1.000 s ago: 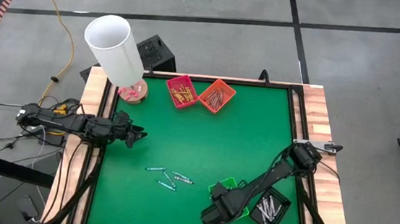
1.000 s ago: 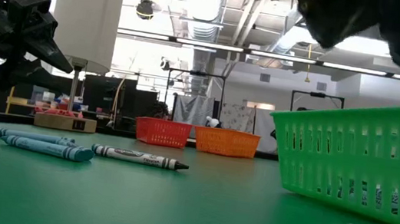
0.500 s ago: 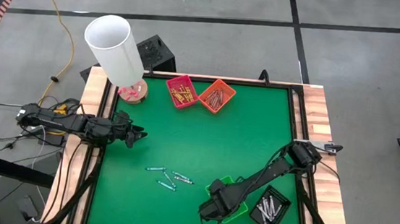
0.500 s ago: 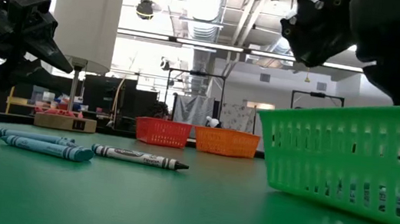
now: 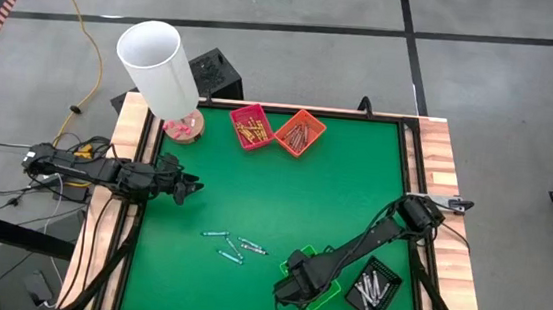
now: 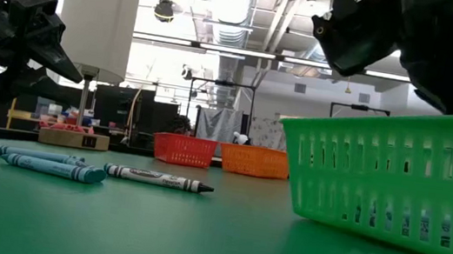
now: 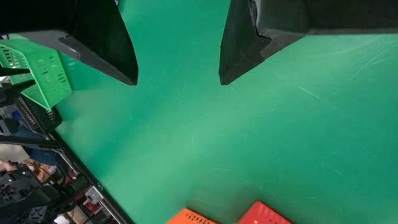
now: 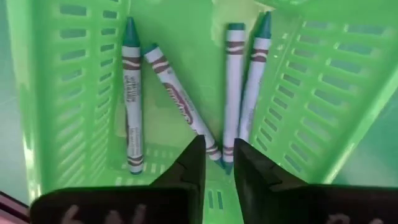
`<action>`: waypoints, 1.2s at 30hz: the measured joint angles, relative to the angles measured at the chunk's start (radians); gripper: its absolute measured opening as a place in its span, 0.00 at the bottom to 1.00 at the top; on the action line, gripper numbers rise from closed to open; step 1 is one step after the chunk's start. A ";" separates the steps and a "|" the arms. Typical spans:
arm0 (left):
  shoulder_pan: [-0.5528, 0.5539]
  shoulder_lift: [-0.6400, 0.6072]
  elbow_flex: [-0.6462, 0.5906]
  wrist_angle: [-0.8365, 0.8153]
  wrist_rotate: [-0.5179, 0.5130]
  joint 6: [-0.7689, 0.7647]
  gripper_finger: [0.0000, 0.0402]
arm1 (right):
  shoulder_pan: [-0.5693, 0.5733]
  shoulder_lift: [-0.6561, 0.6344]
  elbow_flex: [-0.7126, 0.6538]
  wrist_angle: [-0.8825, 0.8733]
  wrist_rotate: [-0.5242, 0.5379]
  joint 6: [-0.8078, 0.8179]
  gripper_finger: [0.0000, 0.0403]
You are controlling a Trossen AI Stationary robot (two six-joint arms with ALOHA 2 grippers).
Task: Sort crayons
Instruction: Put the green crayon into the green bin
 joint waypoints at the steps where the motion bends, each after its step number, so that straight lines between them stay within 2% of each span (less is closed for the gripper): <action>1: 0.000 0.000 0.000 0.000 0.000 0.000 0.54 | 0.000 0.000 0.000 0.000 0.000 -0.008 0.20; 4: 0.000 0.000 0.000 0.000 0.000 0.000 0.54 | 0.000 -0.012 0.000 -0.001 0.005 -0.045 0.20; 11: 0.000 0.000 0.000 0.000 0.000 0.000 0.54 | 0.000 -0.124 0.000 -0.006 0.104 -0.107 0.20; 14: 0.000 0.000 0.000 0.000 0.000 0.000 0.54 | 0.000 -0.186 0.000 0.007 0.195 -0.141 0.20; 20: 0.000 0.000 0.000 0.000 0.000 0.000 0.54 | -0.022 -0.261 0.001 0.128 0.481 -0.280 0.20; 22: 0.000 0.000 0.000 0.000 0.000 0.000 0.54 | -0.044 -0.264 0.001 0.195 0.520 -0.358 0.20; 28: 0.000 0.000 0.000 0.000 0.000 0.000 0.54 | -0.126 -0.243 0.000 0.420 0.493 -0.625 0.20; 31: 0.000 0.000 0.000 0.000 0.000 0.000 0.54 | -0.169 -0.243 -0.010 0.551 0.438 -0.729 0.20; 36: 0.000 0.000 0.000 0.000 0.000 0.000 0.54 | -0.223 -0.215 -0.014 0.673 0.323 -0.830 0.20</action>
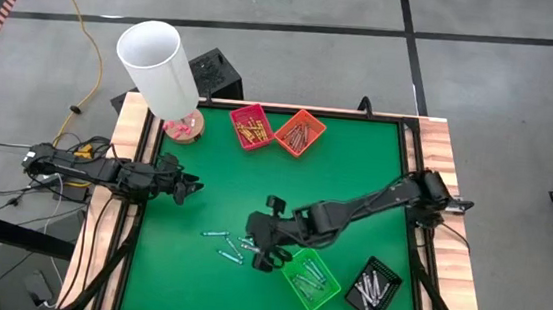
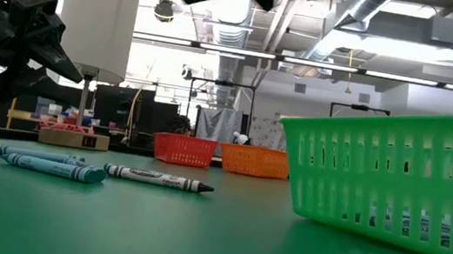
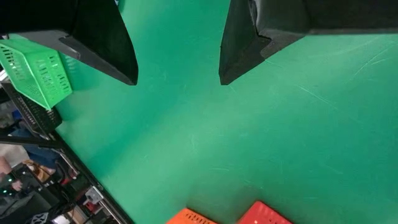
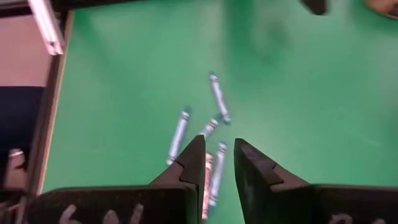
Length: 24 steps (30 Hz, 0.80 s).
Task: Sort crayons
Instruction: Put the green crayon into the green bin
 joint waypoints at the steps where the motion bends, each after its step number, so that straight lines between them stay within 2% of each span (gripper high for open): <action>1: 0.000 0.000 0.000 0.000 0.000 0.000 0.54 | -0.009 0.008 0.000 0.014 -0.019 -0.013 0.20; 6: 0.000 0.000 0.000 0.000 0.000 0.000 0.54 | -0.052 0.089 0.000 0.086 -0.109 -0.044 0.20; 13: 0.000 0.000 0.000 0.000 0.000 0.000 0.54 | -0.088 0.175 -0.001 0.114 -0.139 -0.062 0.22; 24: 0.000 0.000 0.000 0.000 0.000 0.000 0.54 | -0.104 0.269 -0.002 0.126 -0.138 -0.069 0.39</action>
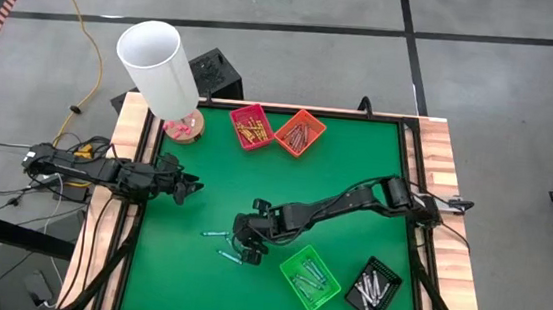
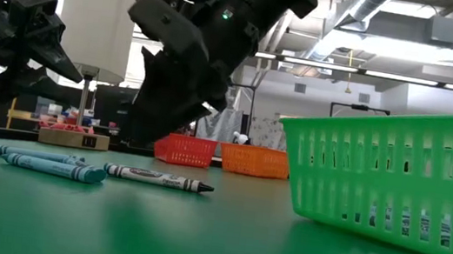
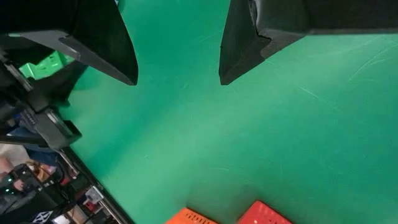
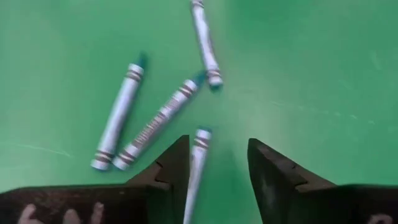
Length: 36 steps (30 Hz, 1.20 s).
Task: Sort crayons
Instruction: Put the green crayon into the green bin
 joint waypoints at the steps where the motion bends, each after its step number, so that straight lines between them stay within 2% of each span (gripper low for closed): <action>1: 0.000 0.000 0.000 0.000 0.000 0.000 0.54 | 0.000 0.000 0.000 -0.001 0.002 0.000 0.40; 19: 0.000 0.000 0.000 0.000 0.000 0.000 0.54 | -0.010 0.066 0.002 0.034 0.000 -0.010 0.40; 26: 0.000 0.000 0.000 0.000 0.000 0.000 0.54 | -0.015 0.068 0.003 0.014 0.044 -0.008 0.40; 36: 0.000 0.000 0.000 0.000 0.000 0.000 0.54 | 0.015 0.058 0.081 0.013 0.036 -0.090 0.40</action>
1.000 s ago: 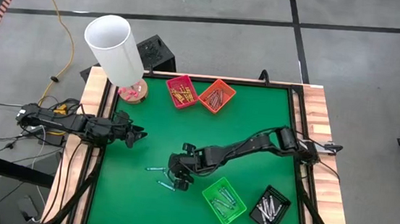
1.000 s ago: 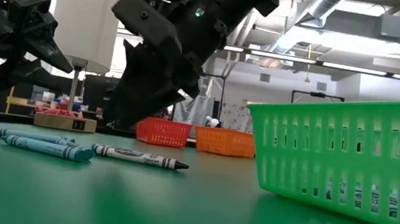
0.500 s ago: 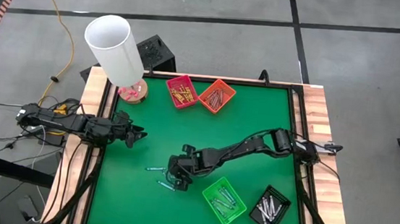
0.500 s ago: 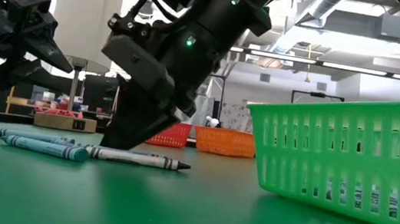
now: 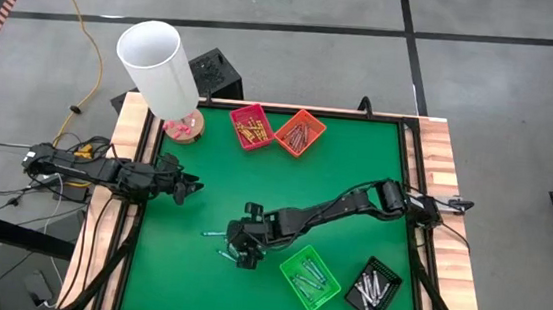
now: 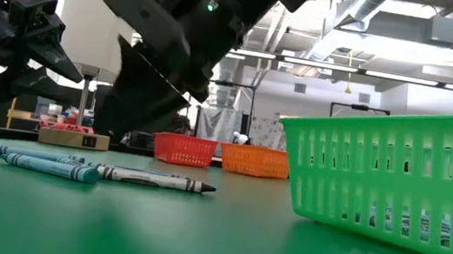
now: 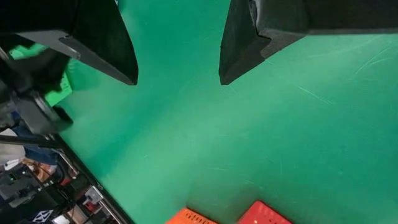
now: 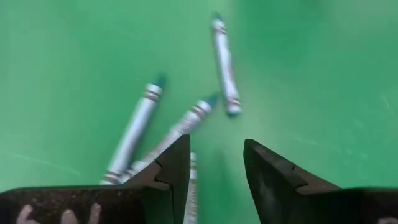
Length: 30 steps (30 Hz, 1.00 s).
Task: Sort crayons
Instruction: Put the green crayon into the green bin
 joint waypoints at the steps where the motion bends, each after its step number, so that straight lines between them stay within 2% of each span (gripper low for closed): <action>1: 0.000 0.000 0.000 0.000 0.000 0.000 0.54 | 0.005 0.002 0.000 0.013 -0.005 -0.003 0.40; 9: 0.000 0.000 0.000 0.000 0.000 0.000 0.54 | 0.028 0.005 -0.024 0.007 0.039 0.008 0.40; 30: 0.000 0.000 0.000 0.000 0.000 0.000 0.54 | 0.031 0.021 -0.043 -0.051 0.047 0.031 0.40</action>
